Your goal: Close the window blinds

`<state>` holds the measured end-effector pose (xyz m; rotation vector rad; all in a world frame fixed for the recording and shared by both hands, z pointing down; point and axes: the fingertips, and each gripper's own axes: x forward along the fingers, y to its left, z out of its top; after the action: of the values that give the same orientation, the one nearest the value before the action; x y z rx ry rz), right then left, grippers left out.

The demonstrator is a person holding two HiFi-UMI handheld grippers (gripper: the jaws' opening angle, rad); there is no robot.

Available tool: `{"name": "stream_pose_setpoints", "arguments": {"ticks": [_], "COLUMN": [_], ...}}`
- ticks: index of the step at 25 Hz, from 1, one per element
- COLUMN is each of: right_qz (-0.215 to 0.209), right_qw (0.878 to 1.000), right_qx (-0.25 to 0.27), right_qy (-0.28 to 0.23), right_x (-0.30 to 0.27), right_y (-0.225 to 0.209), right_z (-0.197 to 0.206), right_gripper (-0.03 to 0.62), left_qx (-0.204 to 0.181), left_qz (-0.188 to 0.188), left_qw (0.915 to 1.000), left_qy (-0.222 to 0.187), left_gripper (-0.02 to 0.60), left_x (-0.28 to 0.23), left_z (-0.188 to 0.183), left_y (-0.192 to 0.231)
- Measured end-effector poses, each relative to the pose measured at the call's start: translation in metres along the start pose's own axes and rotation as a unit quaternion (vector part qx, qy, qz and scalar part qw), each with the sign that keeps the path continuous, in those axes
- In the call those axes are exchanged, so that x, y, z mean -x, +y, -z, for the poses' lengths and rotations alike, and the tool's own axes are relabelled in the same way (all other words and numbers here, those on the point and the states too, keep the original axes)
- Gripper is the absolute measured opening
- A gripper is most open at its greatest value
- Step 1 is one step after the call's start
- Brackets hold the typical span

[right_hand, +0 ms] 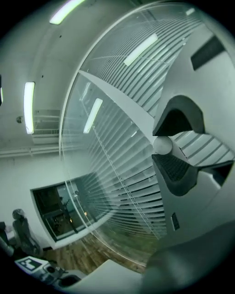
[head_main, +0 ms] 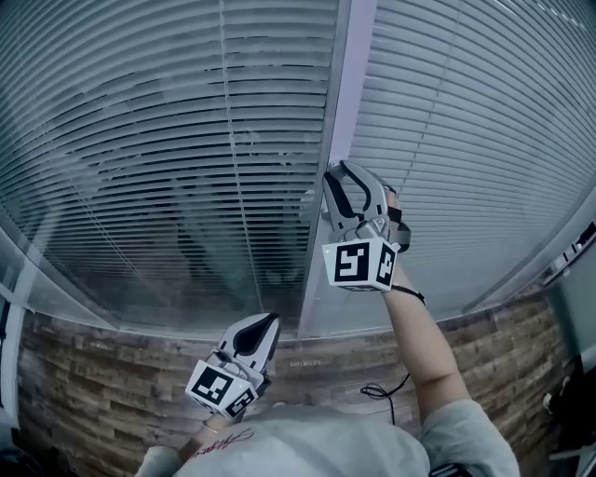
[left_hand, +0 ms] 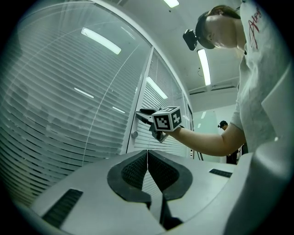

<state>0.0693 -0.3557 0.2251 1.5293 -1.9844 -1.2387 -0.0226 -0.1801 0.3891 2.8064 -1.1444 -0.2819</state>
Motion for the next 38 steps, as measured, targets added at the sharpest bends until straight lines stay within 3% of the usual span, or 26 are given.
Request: {"name": "stream_pose_setpoints", "arguments": {"ticks": [5, 9, 17, 23, 25, 26, 29, 31, 34, 35, 37, 38], "right_qz": [-0.037, -0.060, -0.106, -0.155, -0.169, -0.173, -0.149, -0.118, -0.072, -0.059, -0.036, -0.023], "right_qw": [0.993, 0.976, 0.906, 0.848, 0.836, 0.836, 0.856, 0.889, 0.965, 0.982, 0.999, 0.997], "right_qx": [0.112, 0.210, 0.410, 0.506, 0.521, 0.520, 0.494, 0.441, 0.253, 0.176, 0.019, -0.069], "right_qy": [-0.013, -0.015, -0.017, -0.027, -0.030, -0.031, -0.028, -0.022, -0.021, -0.019, -0.018, -0.025], "right_x": [0.000, 0.000, 0.000, 0.001, 0.002, 0.002, 0.001, 0.002, 0.006, 0.008, 0.012, 0.015], "right_y": [0.005, 0.008, 0.015, 0.019, 0.021, 0.021, 0.018, 0.015, 0.005, 0.001, -0.007, -0.009], "right_z": [0.001, 0.003, 0.008, 0.011, 0.013, 0.013, 0.010, 0.009, 0.007, 0.007, 0.007, 0.005], "right_gripper": [0.133, 0.133, 0.133, 0.133, 0.133, 0.133, 0.133, 0.135, 0.148, 0.162, 0.175, 0.175], "left_qx": [0.004, 0.006, 0.000, -0.001, 0.000, 0.000, -0.001, 0.000, 0.006, 0.008, 0.017, 0.025], "left_qz": [0.006, 0.007, 0.017, 0.023, 0.023, 0.023, 0.024, 0.025, 0.027, 0.029, 0.032, 0.033], "left_qw": [1.0000, 1.0000, 0.9998, 0.9997, 0.9997, 0.9997, 0.9997, 0.9997, 0.9996, 0.9995, 0.9993, 0.9991], "left_qy": [0.006, 0.002, 0.007, 0.007, 0.008, 0.008, 0.006, 0.005, 0.006, 0.006, 0.007, 0.007], "left_gripper": [0.018, 0.018, 0.018, 0.018, 0.018, 0.018, 0.018, 0.018, 0.018, 0.018, 0.018, 0.018], "left_x": [-0.001, -0.001, -0.001, -0.001, -0.001, -0.001, 0.000, 0.000, 0.001, 0.000, 0.000, 0.000], "left_z": [0.006, 0.004, 0.006, 0.006, 0.007, 0.007, 0.006, 0.006, 0.007, 0.008, 0.008, 0.009], "left_y": [-0.004, -0.006, -0.012, -0.015, -0.015, -0.014, -0.014, -0.013, -0.012, -0.013, -0.013, -0.013]}}
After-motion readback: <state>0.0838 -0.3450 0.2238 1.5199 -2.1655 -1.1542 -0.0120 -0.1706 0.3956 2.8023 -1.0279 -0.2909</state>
